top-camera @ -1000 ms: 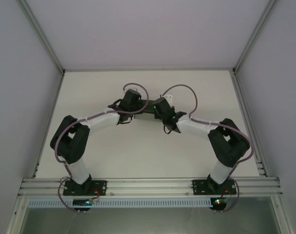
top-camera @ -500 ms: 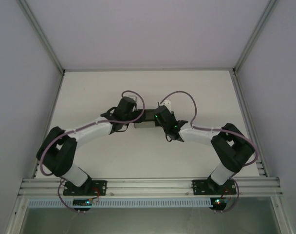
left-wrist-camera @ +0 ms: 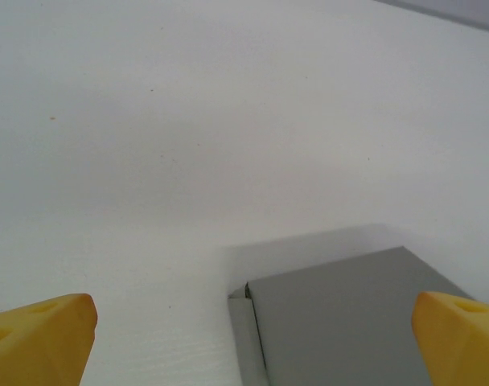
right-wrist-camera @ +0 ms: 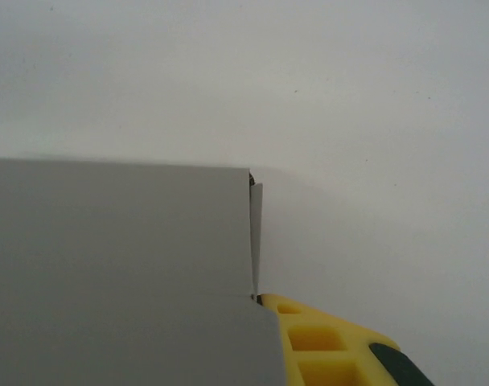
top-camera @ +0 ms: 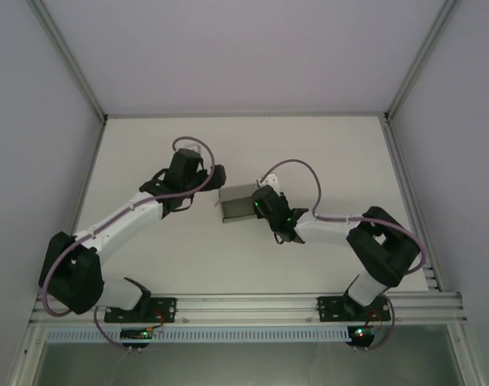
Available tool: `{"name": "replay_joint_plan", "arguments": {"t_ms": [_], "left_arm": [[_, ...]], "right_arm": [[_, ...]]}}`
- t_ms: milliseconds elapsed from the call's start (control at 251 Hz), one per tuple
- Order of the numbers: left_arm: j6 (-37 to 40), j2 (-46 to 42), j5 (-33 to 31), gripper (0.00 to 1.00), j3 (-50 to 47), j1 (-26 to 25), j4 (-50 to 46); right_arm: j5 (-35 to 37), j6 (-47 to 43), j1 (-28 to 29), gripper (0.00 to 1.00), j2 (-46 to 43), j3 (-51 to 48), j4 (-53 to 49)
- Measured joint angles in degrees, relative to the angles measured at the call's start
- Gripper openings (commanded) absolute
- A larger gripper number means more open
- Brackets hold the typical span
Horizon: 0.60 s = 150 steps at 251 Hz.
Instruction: Assemble paper box
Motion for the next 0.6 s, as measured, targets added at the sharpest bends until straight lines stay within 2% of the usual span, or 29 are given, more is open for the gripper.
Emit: {"name": "replay_joint_plan", "arguments": {"t_ms": [164,355,599], "left_arm": [[-2.4,5.1,6.1,0.95,0.0,1.1,2.0],[-4.9,11.4,14.2,0.79,-0.5,1.9,5.2],[-7.1,16.0,20.2,0.69,-3.0,3.5,8.8]], "right_arm": [[0.1,-0.2,0.7,0.18,0.0,-0.7,0.4],[-0.3,-0.2,1.4,0.21,0.0,-1.2,0.6],[-4.7,-1.3,1.8,0.38,-3.0,-4.0,-0.1]]}}
